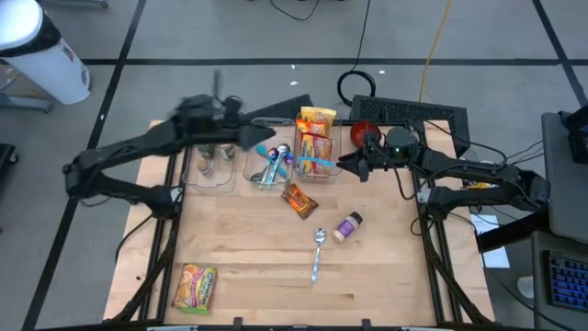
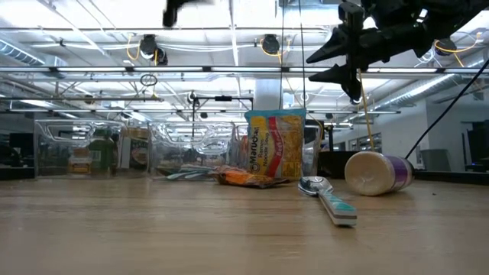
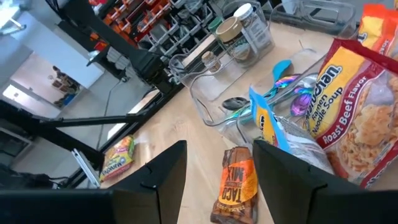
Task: Pick & Place Food Item
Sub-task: Put the orange spice pack into the left transparent bin
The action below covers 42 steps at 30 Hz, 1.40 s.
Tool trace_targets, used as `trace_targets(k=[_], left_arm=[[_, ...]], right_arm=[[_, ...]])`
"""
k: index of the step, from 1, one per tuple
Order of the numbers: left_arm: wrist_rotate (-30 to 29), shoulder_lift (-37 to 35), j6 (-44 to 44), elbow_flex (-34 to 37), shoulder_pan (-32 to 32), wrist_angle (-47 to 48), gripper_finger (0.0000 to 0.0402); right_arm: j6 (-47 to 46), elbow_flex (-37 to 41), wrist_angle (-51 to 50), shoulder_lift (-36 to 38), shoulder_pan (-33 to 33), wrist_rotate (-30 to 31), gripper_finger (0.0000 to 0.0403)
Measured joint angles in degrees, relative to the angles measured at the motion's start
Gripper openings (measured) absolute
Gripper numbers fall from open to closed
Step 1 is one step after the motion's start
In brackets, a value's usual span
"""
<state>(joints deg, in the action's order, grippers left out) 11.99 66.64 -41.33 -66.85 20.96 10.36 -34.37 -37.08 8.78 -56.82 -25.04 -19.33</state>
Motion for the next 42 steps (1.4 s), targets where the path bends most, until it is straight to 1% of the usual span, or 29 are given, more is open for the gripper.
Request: trace_targets(k=[3, 5, 8, 10, 13, 17, 20, 23, 28, 30, 33, 36, 39, 42], left_arm=[[-0.99, -5.21, 5.94, 0.00, -4.58, -4.15, 0.0150], [-1.91, -7.81, 10.67, 0.00, -8.96, -7.43, 0.0150], [-2.85, -10.24, 20.17, 0.00, -17.15, -11.52, 0.0150], [-4.67, -11.01, 26.90, 0.29, -23.10, -13.64, 0.0150], [-9.58, -11.01, 33.64, 2.14, -30.57, -17.99, 0.0150], [-16.59, -10.12, 36.96, 7.30, -36.23, -24.83, 0.0150], [-19.52, -9.97, 37.10, 13.51, -38.20, -32.29, 0.0150], [-21.43, -9.97, 35.10, 20.75, -38.87, -41.68, 0.0150], [-23.32, -9.97, 28.49, 30.45, -39.15, -57.76, 0.0150], [-24.50, -9.87, 25.45, 32.71, -39.15, -61.49, 0.0150], [-28.60, -7.82, 20.80, 33.70, -39.20, -64.55, 0.0150], [-32.64, -5.79, 16.80, 33.11, -39.16, -65.04, 0.0150], [-33.66, -2.79, 14.21, 31.48, -38.75, -65.55, 0.0150], [-33.19, 1.20, 14.29, 29.93, -38.03, -64.72, 0.0150]], right_arm=[[-1.67, 0.02, 0.00, 0.00, 0.02, 0.00, 0.0176], [-2.59, 0.01, 0.00, 0.00, 0.02, -0.01, 0.0176], [-3.83, 0.00, 0.00, 0.00, 0.09, -0.01, 0.0176], [-4.19, 0.00, 0.00, 0.00, 0.66, 0.28, 0.0176], [-4.24, 0.01, 0.02, 0.00, 2.71, 3.59, 0.0176], [-4.05, 0.00, 0.04, 0.00, 6.15, 10.12, 0.0176], [-3.98, 0.00, 0.02, 0.00, 8.38, 14.01, 0.0176], [-3.87, 0.00, 0.01, 0.00, 10.08, 16.43, 0.0176], [-2.45, 0.00, -0.11, -1.02, 11.78, 16.57, 0.0176], [-2.45, 0.00, -0.07, -1.72, 12.46, 16.57, 0.0176], [-2.46, -0.02, -0.10, -3.34, 13.38, 16.57, 0.0176], [-2.47, -0.02, 0.07, -5.23, 14.40, 16.56, 0.0176], [-2.47, -0.02, 0.11, -7.25, 15.48, 16.57, 0.0176], [-2.47, -0.02, 0.51, -9.13, 16.62, 16.52, 0.0176]])
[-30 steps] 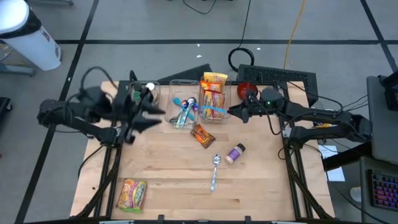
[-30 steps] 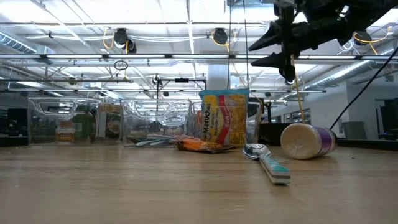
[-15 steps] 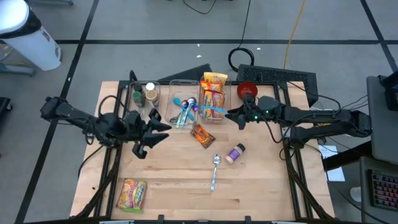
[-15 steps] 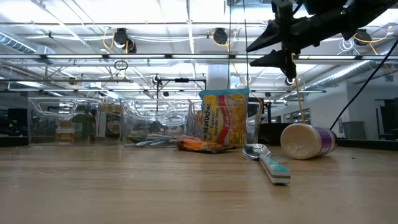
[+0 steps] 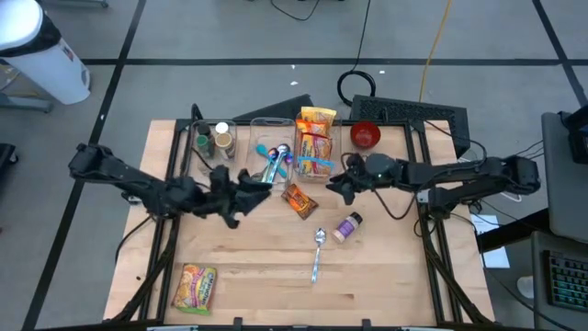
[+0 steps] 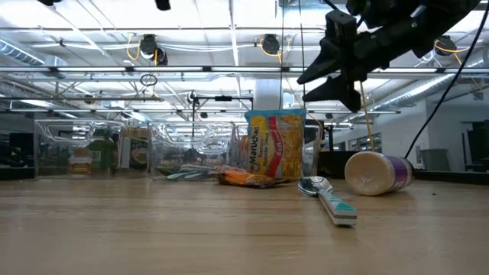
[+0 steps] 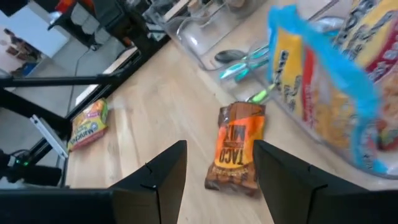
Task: Pick & Place Food Item
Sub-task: Put the orange spice pack into the left transparent bin
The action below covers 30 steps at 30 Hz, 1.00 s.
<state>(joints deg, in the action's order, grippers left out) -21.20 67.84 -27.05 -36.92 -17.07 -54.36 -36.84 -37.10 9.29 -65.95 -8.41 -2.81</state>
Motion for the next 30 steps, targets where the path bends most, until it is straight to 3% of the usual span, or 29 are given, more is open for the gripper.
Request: trace_targets(k=[11, 17, 26, 30], left_arm=[[0.37, 10.45, -4.79, -6.41, 3.86, -0.33, 0.0150], [4.38, 12.14, -4.40, -7.15, 4.68, 1.13, 0.0150], [5.87, 12.24, -4.33, -7.15, 1.27, 5.15, 0.0150], [4.35, 12.24, -5.48, -7.13, -0.11, 8.67, 0.0150]], right_arm=[[0.00, 0.00, 7.50, -3.43, 3.08, -0.22, 0.0176], [-0.39, 0.00, 10.18, -3.41, 3.33, -0.75, 0.0176], [0.88, 0.02, 19.29, -3.41, 5.90, -13.36, 0.0176], [3.81, 0.02, 24.78, -3.39, 9.79, -13.52, 0.0176]])
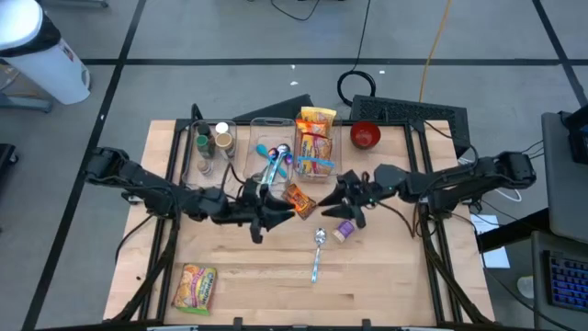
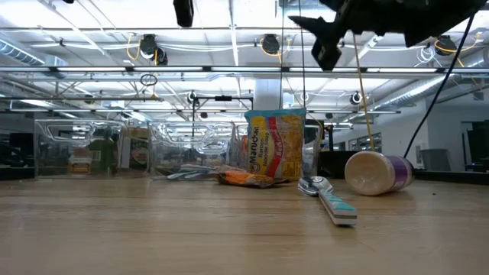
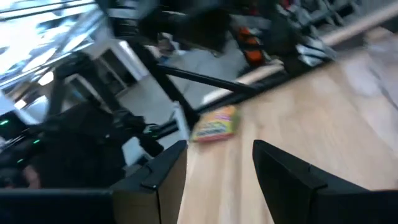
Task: Pick & Place Food Item
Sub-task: Put the orange spice pack into the left transparent bin
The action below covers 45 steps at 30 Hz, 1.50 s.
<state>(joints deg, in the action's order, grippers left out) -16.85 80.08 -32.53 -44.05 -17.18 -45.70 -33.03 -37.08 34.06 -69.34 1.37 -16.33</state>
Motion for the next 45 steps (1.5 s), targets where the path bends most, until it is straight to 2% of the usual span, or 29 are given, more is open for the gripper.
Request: trace_targets(k=[4, 8, 11, 16, 19, 24, 28, 33, 40, 45], left_arm=[[-1.47, -0.04, -0.54, 0.00, -0.59, 1.99, 0.0150], [-1.70, -1.28, 0.59, -1.01, -0.58, 2.50, 0.0150], [-1.82, -2.81, 4.36, -3.52, -0.46, 5.61, 0.0150], [-2.83, -5.75, 8.57, -10.17, 0.17, 20.05, 0.0150], [-2.77, -7.27, 9.51, -14.20, 0.57, 26.98, 0.0150], [-2.74, -8.18, 12.72, -19.21, 0.58, 30.97, 0.0150], [-2.73, -8.20, 15.96, -21.47, 0.58, 30.92, 0.0150], [-2.76, -8.20, 15.84, -22.05, 1.24, 31.04, 0.0150], [-2.75, -8.18, 12.57, -22.05, 1.23, 32.48, 0.0150], [-2.77, -8.18, 9.69, -22.05, 1.25, 35.01, 0.0150]], right_arm=[[3.73, -0.16, 2.12, 0.00, 3.19, 3.34, 0.0176], [10.47, -3.24, -2.11, -0.02, 5.02, 4.51, 0.0176], [18.07, -7.90, -10.89, 0.00, 6.00, 6.74, 0.0176], [32.44, -16.98, -26.88, 0.01, 7.09, 12.44, 0.0176], [36.40, -20.67, -33.50, 0.02, 7.12, 13.57, 0.0176], [40.08, -23.48, -39.41, -0.02, 7.12, 15.19, 0.0184], [40.92, -24.17, -42.54, -2.36, 7.12, 15.19, 0.0202], [44.00, -24.26, -43.96, -7.19, 7.16, 15.91, 0.0228], [57.89, -24.31, -43.34, -14.42, 9.20, 29.18, 0.0244], [60.56, -24.21, -43.79, -19.97, 9.84, 29.75, 0.0238]])
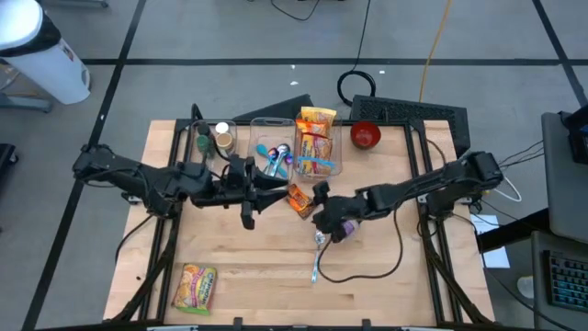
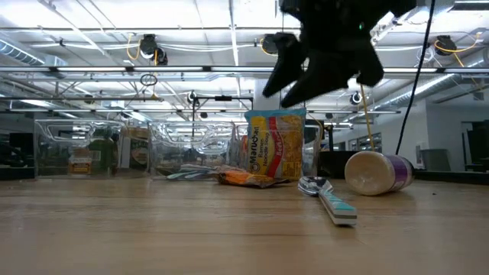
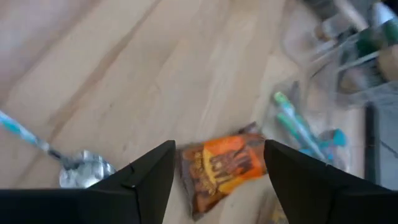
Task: Pick & Place Food Item
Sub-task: Put the orange spice pack into the left transparent bin
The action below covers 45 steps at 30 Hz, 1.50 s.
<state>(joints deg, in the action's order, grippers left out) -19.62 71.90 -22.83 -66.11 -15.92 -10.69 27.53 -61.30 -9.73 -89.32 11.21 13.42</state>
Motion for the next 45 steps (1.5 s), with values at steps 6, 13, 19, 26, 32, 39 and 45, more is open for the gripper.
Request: trace_targets(k=[6, 13, 19, 26, 32, 39, 45], left_arm=[[0.02, 0.00, -1.71, 0.00, 0.00, 3.09, 0.0150], [0.02, 0.00, -1.71, 0.00, 0.00, 5.49, 0.0150], [0.02, 0.00, -1.70, 0.00, 0.00, 6.72, 0.0150], [0.02, 0.02, -1.68, 0.00, 0.00, 6.98, 0.0150], [0.02, 0.02, -1.92, 0.00, 0.00, 8.08, 0.0150], [0.02, 0.02, -1.74, 0.00, 0.00, 8.45, 0.0150], [0.02, 0.02, -1.92, 0.00, 0.00, 9.39, 0.0150]], right_arm=[[3.77, 0.03, 0.78, -5.85, 0.17, 1.93, 0.0228], [7.69, 0.05, -0.25, -10.11, 0.17, 3.05, 0.0226], [10.71, 0.07, -2.25, -12.40, 0.15, 3.05, 0.0219], [10.76, -0.17, -1.57, -14.89, -1.47, 5.86, 0.0209], [9.19, -0.16, -1.38, -15.32, -3.62, 6.00, 0.0200], [9.45, -0.11, -1.49, -15.39, -4.62, 6.02, 0.0192], [9.24, -0.09, -2.79, -15.41, -4.34, 6.11, 0.0191]])
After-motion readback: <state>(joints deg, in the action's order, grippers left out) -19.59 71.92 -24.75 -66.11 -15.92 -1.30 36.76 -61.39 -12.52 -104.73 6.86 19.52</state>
